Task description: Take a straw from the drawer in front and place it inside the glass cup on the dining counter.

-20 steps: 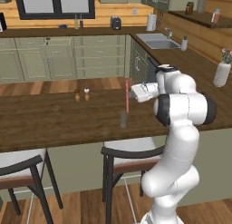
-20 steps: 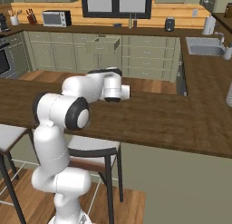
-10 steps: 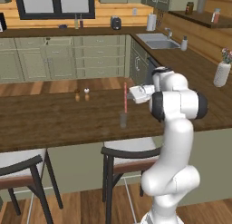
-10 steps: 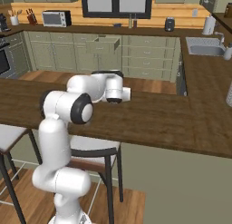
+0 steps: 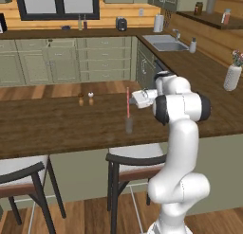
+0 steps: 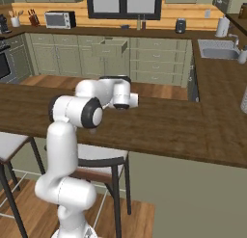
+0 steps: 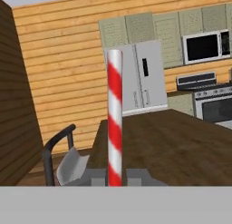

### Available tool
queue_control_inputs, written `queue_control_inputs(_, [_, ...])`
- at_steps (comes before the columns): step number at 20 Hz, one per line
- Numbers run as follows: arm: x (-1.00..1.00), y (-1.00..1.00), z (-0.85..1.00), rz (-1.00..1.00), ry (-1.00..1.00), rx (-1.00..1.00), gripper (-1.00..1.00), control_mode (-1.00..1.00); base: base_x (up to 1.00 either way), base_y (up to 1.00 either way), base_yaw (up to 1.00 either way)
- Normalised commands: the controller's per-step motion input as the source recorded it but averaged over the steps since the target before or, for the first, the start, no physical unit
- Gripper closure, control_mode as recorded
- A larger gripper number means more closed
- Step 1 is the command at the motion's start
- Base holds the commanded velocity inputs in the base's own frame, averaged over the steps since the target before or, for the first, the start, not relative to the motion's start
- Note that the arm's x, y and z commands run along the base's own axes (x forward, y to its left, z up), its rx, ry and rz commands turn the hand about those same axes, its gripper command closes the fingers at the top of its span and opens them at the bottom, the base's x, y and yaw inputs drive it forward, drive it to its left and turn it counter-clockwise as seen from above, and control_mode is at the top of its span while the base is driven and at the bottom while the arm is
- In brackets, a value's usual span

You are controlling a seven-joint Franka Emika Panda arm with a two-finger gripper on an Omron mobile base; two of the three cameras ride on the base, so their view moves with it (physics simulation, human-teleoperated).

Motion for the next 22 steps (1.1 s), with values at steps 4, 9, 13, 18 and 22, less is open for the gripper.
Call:
queue_control_inputs(4, [0.14,0.01,-0.19,0.00,0.00,0.00,1.00,-1.00,0.00,0.00,0.00])
queue_control_inputs(9, [0.00,0.00,-0.15,0.00,0.00,0.00,1.00,-1.00,0.00,0.00,0.00])
queue_control_inputs(13, [-0.07,0.00,-0.21,0.00,0.00,0.00,1.00,-1.00,0.00,0.00,0.00])
queue_control_inputs(18, [-0.18,0.00,-0.22,0.00,0.00,0.00,1.00,-1.00,0.00,0.00,0.00])
queue_control_inputs(22, [-0.05,0.00,-0.23,0.00,0.00,0.00,1.00,-1.00,0.00,0.00,0.00])
